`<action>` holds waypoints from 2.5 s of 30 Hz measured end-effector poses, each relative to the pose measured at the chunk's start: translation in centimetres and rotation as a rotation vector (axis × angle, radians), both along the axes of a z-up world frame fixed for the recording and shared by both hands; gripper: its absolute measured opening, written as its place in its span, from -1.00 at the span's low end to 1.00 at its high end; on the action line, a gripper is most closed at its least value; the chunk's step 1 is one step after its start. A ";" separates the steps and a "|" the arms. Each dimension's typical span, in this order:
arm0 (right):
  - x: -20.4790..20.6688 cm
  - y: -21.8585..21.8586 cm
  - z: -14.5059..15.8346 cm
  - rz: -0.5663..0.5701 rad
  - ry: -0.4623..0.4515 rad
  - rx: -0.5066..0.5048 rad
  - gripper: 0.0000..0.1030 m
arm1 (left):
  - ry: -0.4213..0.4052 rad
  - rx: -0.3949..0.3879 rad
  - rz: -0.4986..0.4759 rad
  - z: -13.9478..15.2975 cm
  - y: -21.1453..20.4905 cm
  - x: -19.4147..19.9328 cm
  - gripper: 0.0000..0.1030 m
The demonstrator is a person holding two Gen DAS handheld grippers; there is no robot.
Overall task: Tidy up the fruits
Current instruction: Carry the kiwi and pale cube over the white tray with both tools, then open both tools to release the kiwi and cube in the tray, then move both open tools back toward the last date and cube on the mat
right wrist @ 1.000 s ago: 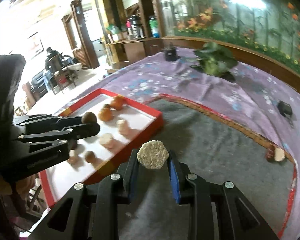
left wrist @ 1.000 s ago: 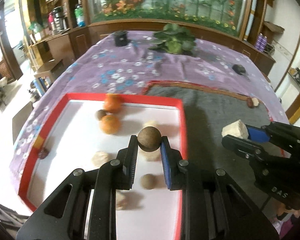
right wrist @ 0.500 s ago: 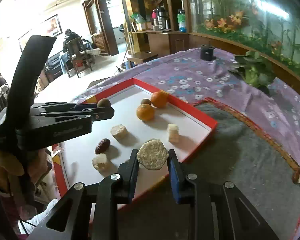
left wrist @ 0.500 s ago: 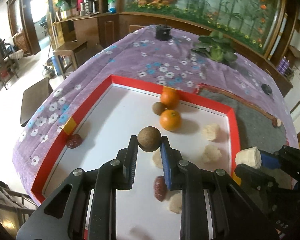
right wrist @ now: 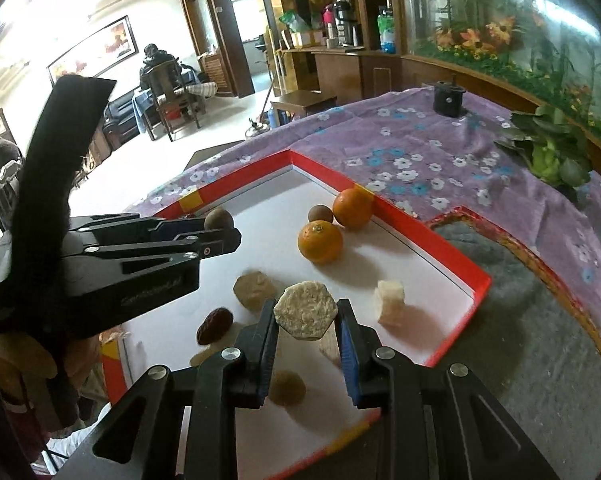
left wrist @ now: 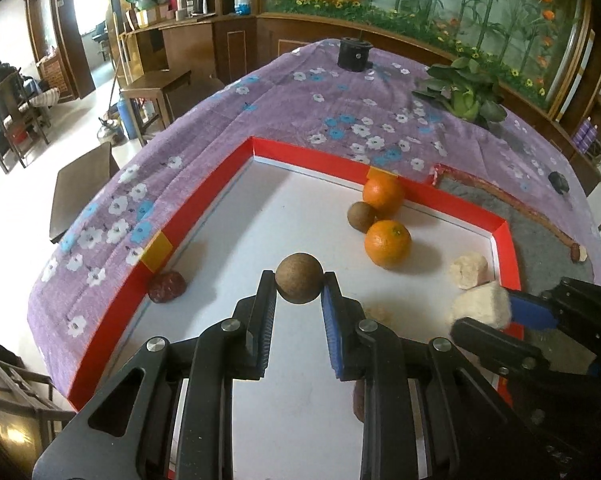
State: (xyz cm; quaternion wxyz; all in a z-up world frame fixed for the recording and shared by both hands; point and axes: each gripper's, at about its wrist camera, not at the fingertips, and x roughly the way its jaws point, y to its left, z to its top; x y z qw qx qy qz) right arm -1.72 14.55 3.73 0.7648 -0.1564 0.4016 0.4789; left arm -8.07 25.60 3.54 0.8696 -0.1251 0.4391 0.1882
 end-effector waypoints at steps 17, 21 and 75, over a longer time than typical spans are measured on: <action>2.4 3.2 -2.5 0.032 0.052 -0.054 -0.46 | 0.068 -0.054 0.026 -1.4 1.5 1.5 -0.57; 2.5 2.6 -2.3 0.017 0.064 -0.037 -0.27 | 0.067 -0.054 0.036 -1.4 1.6 1.4 -0.03; 7.1 -30.9 -1.8 -0.560 0.020 0.004 -0.12 | 0.080 -0.067 -0.455 0.2 -26.5 13.1 0.02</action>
